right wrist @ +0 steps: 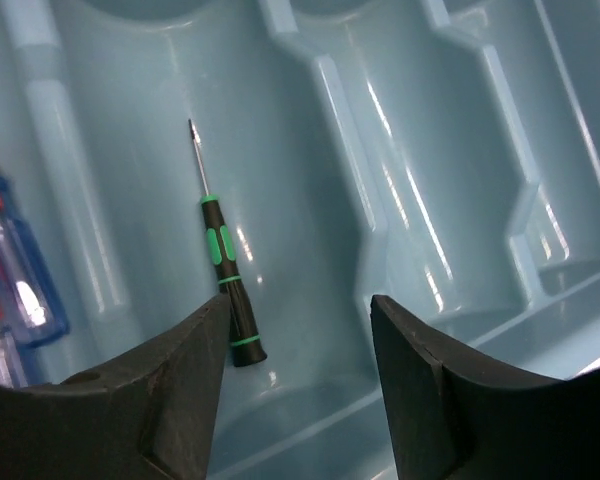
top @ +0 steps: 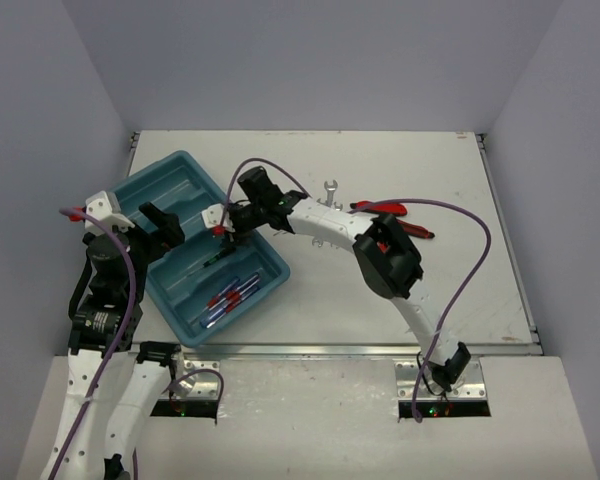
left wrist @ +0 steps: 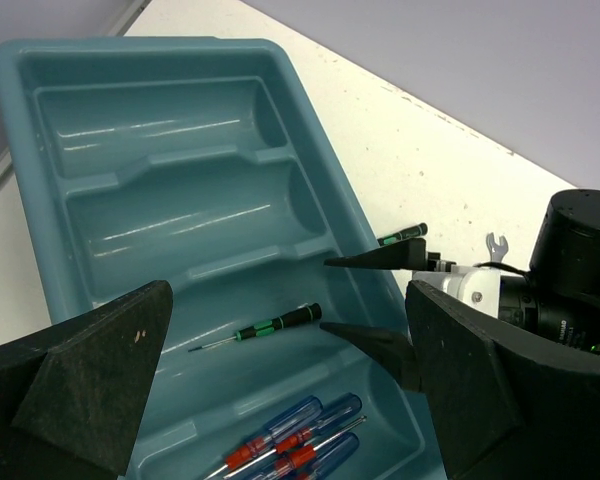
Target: Sort the tools into containers
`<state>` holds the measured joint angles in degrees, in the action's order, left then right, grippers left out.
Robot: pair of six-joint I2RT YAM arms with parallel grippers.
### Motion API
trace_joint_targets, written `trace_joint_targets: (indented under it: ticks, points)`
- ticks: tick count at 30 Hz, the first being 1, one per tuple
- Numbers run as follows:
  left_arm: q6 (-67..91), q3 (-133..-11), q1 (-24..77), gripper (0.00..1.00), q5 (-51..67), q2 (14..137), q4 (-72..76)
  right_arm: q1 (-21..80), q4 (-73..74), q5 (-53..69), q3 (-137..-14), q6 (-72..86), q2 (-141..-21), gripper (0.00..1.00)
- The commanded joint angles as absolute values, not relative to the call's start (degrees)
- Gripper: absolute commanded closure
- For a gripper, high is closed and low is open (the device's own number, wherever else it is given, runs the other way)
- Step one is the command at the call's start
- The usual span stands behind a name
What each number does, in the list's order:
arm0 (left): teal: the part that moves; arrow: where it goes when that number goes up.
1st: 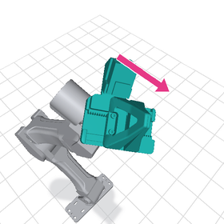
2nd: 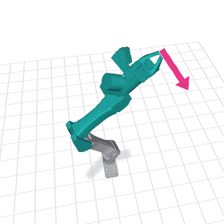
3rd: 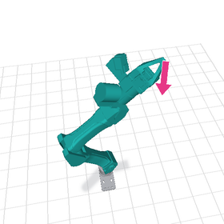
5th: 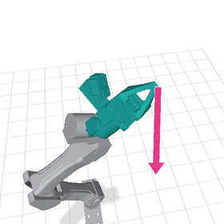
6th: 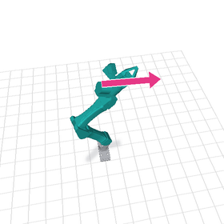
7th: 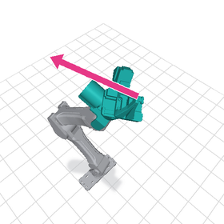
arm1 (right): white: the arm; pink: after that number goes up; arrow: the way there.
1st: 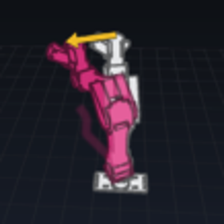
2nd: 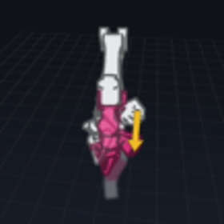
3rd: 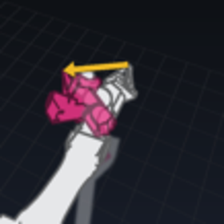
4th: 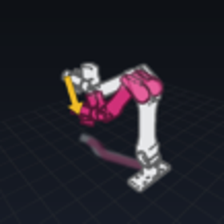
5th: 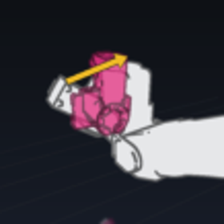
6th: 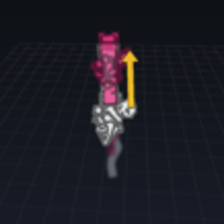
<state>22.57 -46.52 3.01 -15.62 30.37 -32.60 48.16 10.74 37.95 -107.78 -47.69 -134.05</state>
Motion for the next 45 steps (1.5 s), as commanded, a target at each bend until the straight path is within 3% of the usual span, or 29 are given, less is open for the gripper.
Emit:
trace_joint_targets:
  ticks: [1,7,14,19,24,32,37,45]
  points:
    - [22.3,-48.0,2.5,0.0,-14.9,30.6,-30.6,48.2,6.3,33.0,-104.4,-41.7,-123.8,0.39]
    - [22.3,-47.9,2.5,0.0,-14.6,30.7,-30.6,44.1,3.6,29.6,-90.6,-35.1,-110.0,0.29]
    - [22.2,-47.9,2.5,0.0,-14.5,30.8,-30.5,32.4,2.6,24.4,-81.8,-25.6,-101.9,0.27]
    - [22.1,-47.8,2.5,0.0,-14.4,31.4,-30.5,28.2,8.7,15.8,-84.1,-25.4,-106.5,0.3]
    - [22.1,-47.8,2.6,0.0,-14.2,32.1,-30.5,26.2,10.9,18.8,-81.7,-34.0,-109.0,0.32]
    - [22.0,-47.7,2.5,0.0,-14.1,33.1,-30.3,25.6,18.8,15.2,-91.3,-43.8,-123.1,0.47]
    - [21.9,-47.7,2.5,0.0,-14.0,33.6,-30.2,25.7,17.9,17.9,-90.8,-45.1,-124.1,0.54]
    - [21.8,-47.6,2.5,0.0,-13.9,33.6,-30.1,25.6,18.7,19.7,-90.4,-45.2,-123.6,0.54]
